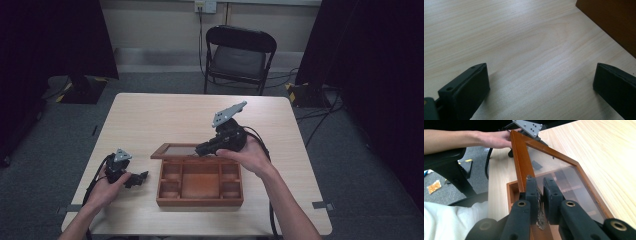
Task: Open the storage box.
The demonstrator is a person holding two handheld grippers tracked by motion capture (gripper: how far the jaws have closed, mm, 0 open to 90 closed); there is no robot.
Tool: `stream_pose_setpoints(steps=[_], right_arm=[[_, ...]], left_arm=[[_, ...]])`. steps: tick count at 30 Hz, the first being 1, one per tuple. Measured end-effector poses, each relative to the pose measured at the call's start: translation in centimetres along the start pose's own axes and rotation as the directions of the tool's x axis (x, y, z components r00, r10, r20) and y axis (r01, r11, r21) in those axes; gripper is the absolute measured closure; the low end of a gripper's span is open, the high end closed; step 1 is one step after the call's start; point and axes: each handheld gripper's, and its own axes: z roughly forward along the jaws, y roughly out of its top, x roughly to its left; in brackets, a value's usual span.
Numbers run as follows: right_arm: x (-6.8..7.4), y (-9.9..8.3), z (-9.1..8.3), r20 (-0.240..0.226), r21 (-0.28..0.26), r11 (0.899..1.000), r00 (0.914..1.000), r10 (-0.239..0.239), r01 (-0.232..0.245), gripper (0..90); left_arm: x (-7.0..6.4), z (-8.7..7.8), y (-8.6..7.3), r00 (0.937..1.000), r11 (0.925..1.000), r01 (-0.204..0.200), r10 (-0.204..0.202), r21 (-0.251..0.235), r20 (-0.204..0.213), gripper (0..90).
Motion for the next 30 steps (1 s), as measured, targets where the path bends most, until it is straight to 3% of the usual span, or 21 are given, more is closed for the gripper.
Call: stream_pose_setpoints(steps=[30], right_arm=[[0.14, 0.49, -0.38, 0.050, -0.007, 1.000, 0.9986, -0.014, 0.015, 83.4]], left_arm=[[0.00, 0.00, 0.00, 1.0000, 1.0000, 0.000, 0.000, 0.000, 0.000, 0.0]])
